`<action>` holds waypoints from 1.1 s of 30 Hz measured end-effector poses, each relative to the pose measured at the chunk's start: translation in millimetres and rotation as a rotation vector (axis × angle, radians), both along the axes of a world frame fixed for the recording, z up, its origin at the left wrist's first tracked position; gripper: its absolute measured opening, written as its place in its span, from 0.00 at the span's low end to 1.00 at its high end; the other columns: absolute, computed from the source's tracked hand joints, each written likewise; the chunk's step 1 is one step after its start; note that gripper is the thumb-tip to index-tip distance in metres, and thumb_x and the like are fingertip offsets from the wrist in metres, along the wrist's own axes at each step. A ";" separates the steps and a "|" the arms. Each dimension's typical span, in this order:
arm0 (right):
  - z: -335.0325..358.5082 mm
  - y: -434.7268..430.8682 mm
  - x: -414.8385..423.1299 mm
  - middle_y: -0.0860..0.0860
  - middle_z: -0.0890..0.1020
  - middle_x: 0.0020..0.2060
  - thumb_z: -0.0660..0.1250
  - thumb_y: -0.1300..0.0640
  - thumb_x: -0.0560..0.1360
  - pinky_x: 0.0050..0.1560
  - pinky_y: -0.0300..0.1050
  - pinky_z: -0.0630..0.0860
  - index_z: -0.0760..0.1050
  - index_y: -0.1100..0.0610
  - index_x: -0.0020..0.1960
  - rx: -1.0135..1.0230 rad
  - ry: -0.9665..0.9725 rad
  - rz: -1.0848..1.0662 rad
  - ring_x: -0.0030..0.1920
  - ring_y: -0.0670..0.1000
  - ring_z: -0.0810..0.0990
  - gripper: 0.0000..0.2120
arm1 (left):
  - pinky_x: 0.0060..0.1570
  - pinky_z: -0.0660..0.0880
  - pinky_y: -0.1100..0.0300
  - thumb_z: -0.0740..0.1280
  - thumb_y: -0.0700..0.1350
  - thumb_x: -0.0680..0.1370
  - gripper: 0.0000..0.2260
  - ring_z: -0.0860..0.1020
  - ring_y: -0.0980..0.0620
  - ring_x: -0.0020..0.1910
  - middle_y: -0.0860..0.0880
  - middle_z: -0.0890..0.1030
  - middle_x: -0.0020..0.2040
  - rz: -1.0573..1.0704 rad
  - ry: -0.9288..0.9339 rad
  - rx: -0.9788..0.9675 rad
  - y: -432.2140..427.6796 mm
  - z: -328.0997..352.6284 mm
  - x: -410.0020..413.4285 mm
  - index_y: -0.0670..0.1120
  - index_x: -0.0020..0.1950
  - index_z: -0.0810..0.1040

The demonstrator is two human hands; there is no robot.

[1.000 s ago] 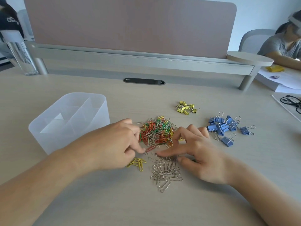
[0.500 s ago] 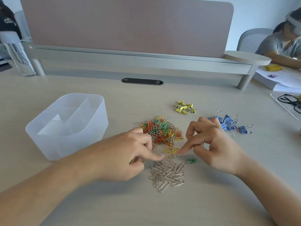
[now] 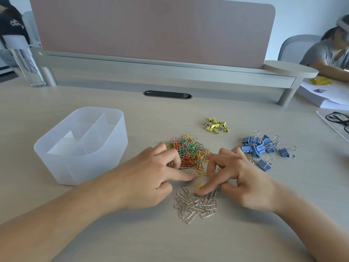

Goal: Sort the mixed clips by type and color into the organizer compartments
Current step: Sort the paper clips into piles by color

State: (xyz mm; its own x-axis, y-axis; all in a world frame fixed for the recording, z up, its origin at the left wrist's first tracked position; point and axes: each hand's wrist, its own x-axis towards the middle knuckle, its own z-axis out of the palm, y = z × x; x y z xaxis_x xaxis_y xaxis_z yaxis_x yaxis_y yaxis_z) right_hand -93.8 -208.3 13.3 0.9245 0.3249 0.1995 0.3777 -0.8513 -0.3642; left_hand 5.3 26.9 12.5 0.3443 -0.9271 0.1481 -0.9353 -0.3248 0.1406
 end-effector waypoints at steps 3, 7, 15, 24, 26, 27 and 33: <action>1.2 -1.9 0.7 0.42 0.73 0.39 0.56 0.53 0.69 0.51 0.44 0.61 0.83 0.33 0.46 0.058 -0.006 -0.034 0.43 0.44 0.70 0.20 | 0.58 0.63 0.62 0.46 0.48 0.73 0.29 0.63 0.57 0.51 0.59 0.66 0.50 0.009 0.007 0.014 -1.7 -1.3 -1.7 0.68 0.69 0.70; -0.1 -3.2 0.5 0.42 0.73 0.39 0.60 0.56 0.69 0.51 0.43 0.60 0.82 0.32 0.46 0.015 -0.011 -0.030 0.44 0.44 0.70 0.21 | 0.56 0.63 0.63 0.47 0.47 0.73 0.28 0.63 0.57 0.49 0.59 0.67 0.50 0.019 -0.010 -0.016 -1.0 0.6 -0.6 0.66 0.67 0.73; 0.0 0.2 -0.3 0.42 0.73 0.39 0.60 0.56 0.69 0.52 0.44 0.61 0.81 0.31 0.48 0.008 0.012 0.003 0.43 0.42 0.70 0.21 | 0.54 0.58 0.60 0.49 0.46 0.73 0.28 0.60 0.57 0.48 0.58 0.67 0.50 -0.024 -0.079 0.006 -7.3 -5.1 -5.0 0.68 0.65 0.74; 0.3 -1.0 -0.1 0.42 0.74 0.37 0.57 0.53 0.68 0.50 0.42 0.61 0.83 0.35 0.45 0.067 -0.013 -0.025 0.43 0.44 0.71 0.20 | 0.58 0.56 0.62 0.44 0.49 0.72 0.29 0.59 0.60 0.50 0.61 0.65 0.49 0.037 0.025 -0.004 -2.4 -1.7 2.5 0.66 0.65 0.75; -0.9 -2.9 1.3 0.41 0.73 0.36 0.58 0.57 0.68 0.49 0.42 0.60 0.83 0.35 0.48 0.069 -0.059 -0.060 0.42 0.45 0.71 0.21 | 0.60 0.56 0.61 0.43 0.50 0.72 0.30 0.60 0.60 0.50 0.62 0.65 0.49 0.040 0.051 0.001 -2.0 -0.4 3.0 0.65 0.64 0.76; -2.0 -3.7 2.3 0.42 0.73 0.36 0.59 0.59 0.67 0.49 0.42 0.60 0.82 0.35 0.49 0.052 -0.080 -0.078 0.42 0.44 0.71 0.23 | 0.59 0.56 0.62 0.43 0.50 0.72 0.30 0.60 0.60 0.50 0.62 0.65 0.48 0.038 0.057 -0.001 -1.8 0.4 3.4 0.65 0.63 0.77; -2.7 -4.9 3.3 0.41 0.73 0.38 0.57 0.53 0.68 0.48 0.38 0.57 0.81 0.31 0.48 -0.047 -0.058 -0.104 0.42 0.44 0.69 0.21 | 0.57 0.55 0.65 0.47 0.47 0.74 0.27 0.61 0.59 0.49 0.61 0.67 0.47 0.032 0.033 -0.016 1.7 2.3 6.4 0.66 0.61 0.78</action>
State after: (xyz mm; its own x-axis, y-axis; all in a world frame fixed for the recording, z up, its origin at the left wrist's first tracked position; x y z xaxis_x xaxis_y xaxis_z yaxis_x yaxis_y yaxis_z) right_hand -90.5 -213.2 10.7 0.9411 0.2375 0.2407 0.3054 -0.9026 -0.3035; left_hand 11.7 28.6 14.8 0.3784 -0.9133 0.1506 -0.9193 -0.3517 0.1769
